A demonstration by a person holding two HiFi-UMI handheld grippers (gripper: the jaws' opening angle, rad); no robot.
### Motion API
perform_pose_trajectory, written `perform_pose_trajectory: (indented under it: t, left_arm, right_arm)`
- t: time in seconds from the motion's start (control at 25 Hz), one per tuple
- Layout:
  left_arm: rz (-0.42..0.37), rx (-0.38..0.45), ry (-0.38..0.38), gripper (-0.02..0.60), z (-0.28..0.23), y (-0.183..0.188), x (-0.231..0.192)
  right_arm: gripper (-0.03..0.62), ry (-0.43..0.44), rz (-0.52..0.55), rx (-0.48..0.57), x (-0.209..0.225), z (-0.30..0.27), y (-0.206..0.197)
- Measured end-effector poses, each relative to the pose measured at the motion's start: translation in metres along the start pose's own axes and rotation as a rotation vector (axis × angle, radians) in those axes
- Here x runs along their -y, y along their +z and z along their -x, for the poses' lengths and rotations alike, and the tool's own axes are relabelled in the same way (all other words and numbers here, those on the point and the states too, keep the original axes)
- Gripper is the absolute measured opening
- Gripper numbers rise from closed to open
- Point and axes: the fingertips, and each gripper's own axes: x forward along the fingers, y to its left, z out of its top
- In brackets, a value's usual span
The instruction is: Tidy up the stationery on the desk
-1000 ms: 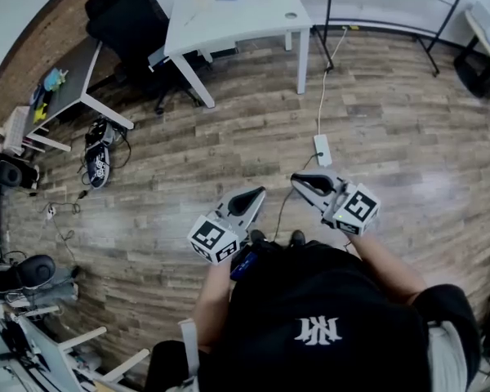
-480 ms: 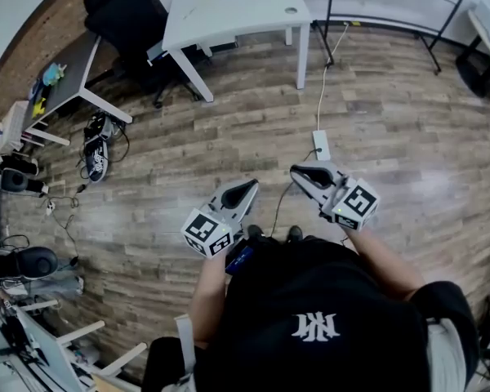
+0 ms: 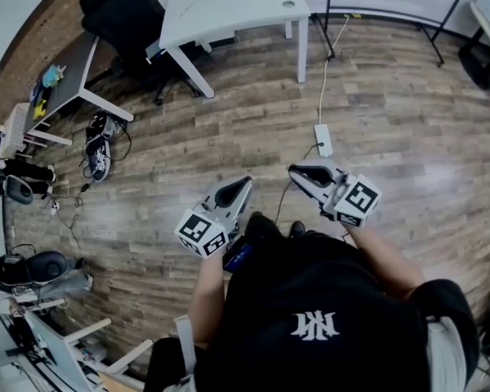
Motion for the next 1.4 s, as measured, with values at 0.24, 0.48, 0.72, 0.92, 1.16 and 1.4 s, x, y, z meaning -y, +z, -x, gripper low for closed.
perform_pose_trajectory:
  t: [0.24, 0.48, 0.72, 0.92, 1.16, 1.4]
  left_arm:
    - [0.040, -0.011, 0.012, 0.003, -0.009, 0.002, -0.024]
    - [0.047, 0.003, -0.019, 0.003, -0.035, 0.012, -0.068]
    - [0.068, 0.039, -0.044, 0.003, -0.073, 0.035, -0.141]
    - [0.074, 0.050, -0.066, 0.003, -0.094, 0.060, -0.205]
    - [0.089, 0.084, -0.063, 0.003, -0.107, 0.094, -0.293]
    - [0.096, 0.064, -0.088, 0.003, -0.137, 0.106, -0.363]
  right_arm:
    - [0.043, -0.024, -0.030, -0.009, 0.021, -0.006, -0.006]
    - [0.043, -0.063, -0.047, -0.028, 0.065, -0.029, -0.011]
    - [0.043, -0.069, -0.046, -0.070, 0.122, -0.078, -0.006]
    - [0.043, -0.069, -0.051, -0.103, 0.167, -0.131, 0.004]
    - [0.043, -0.065, -0.023, -0.134, 0.223, -0.197, 0.019]
    - [0.043, -0.166, -0.027, -0.114, 0.290, -0.225, 0.030]
